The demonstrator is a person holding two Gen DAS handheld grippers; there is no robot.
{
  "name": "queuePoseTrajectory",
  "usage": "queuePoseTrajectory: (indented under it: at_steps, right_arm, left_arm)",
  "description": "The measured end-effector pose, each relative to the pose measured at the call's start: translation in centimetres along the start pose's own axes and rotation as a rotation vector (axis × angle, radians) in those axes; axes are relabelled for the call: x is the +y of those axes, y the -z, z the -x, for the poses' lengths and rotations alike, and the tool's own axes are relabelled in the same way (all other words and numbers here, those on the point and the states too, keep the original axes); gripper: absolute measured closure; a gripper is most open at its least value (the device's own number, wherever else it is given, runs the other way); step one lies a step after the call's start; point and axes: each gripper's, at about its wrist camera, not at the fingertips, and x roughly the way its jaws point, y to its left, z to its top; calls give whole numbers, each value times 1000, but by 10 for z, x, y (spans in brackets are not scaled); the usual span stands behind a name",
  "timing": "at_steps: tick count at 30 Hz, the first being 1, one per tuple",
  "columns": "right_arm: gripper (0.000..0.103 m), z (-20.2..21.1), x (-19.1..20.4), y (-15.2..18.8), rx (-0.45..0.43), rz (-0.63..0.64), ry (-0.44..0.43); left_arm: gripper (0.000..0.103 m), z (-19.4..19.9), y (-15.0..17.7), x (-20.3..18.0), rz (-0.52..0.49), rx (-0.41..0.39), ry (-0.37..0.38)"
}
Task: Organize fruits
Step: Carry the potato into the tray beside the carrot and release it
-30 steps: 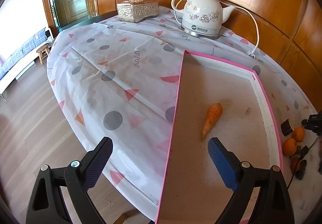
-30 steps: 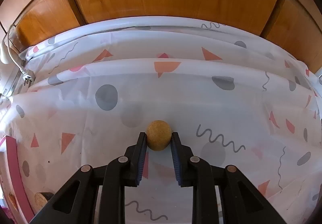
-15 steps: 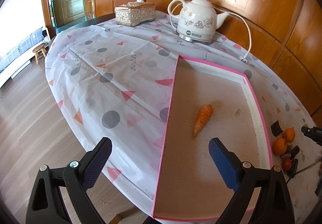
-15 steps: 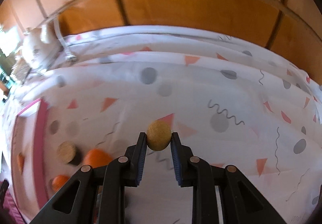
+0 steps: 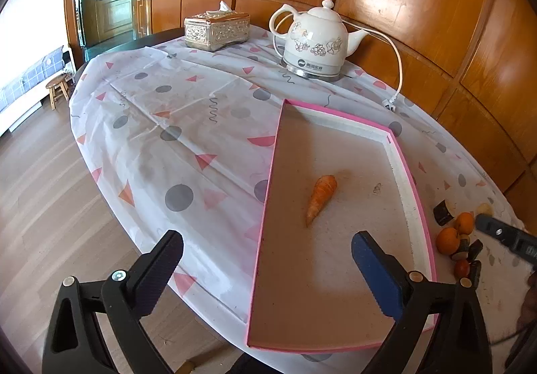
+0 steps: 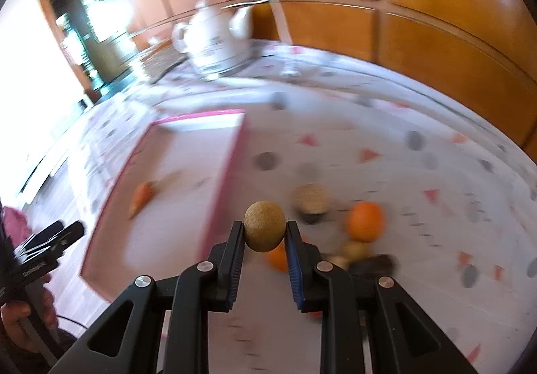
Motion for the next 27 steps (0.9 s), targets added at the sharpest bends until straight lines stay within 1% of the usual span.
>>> queuePoseTrajectory:
  at_steps: [5,9,11,15,16,18,19,22,24,27]
  right_arm:
    - [79,-19,43,5,32,53,-58]
    - [79,-35,71,6,66,77,-94]
    - [79,-42,83,6,80,91,-97]
    - [78,-52,98,6,94,112,-76]
    - [78,-52,100,6,93,119,-75]
    - [72,-53,102,7,88,119,-68]
    - [72,-52,101,8,86,119,-59]
    - [72,-46,98,10,78,120,-36]
    - [66,-40,94,13,65,126,-13]
    - [63,-30,85,19,49,128,21]
  left_arm:
    - [2,2,-3,9,23,-4,-3]
    - [2,2,-8,22,52,-16,-26]
    - [2,1,-9,28,64,-18,-30]
    - [2,1,-11,36,78,-23,-37]
    - [1,1,-10,36,76,-22,-36]
    - [1,0,-9,34,71,-16,-29]
    - [1,0,-9,33,66,-14,-23]
    - [0,2,-8,23,20,-24,-3]
    - [0,3,-8,16,-8,-28,15]
    - [0,6,-6,7,-42,-31,34]
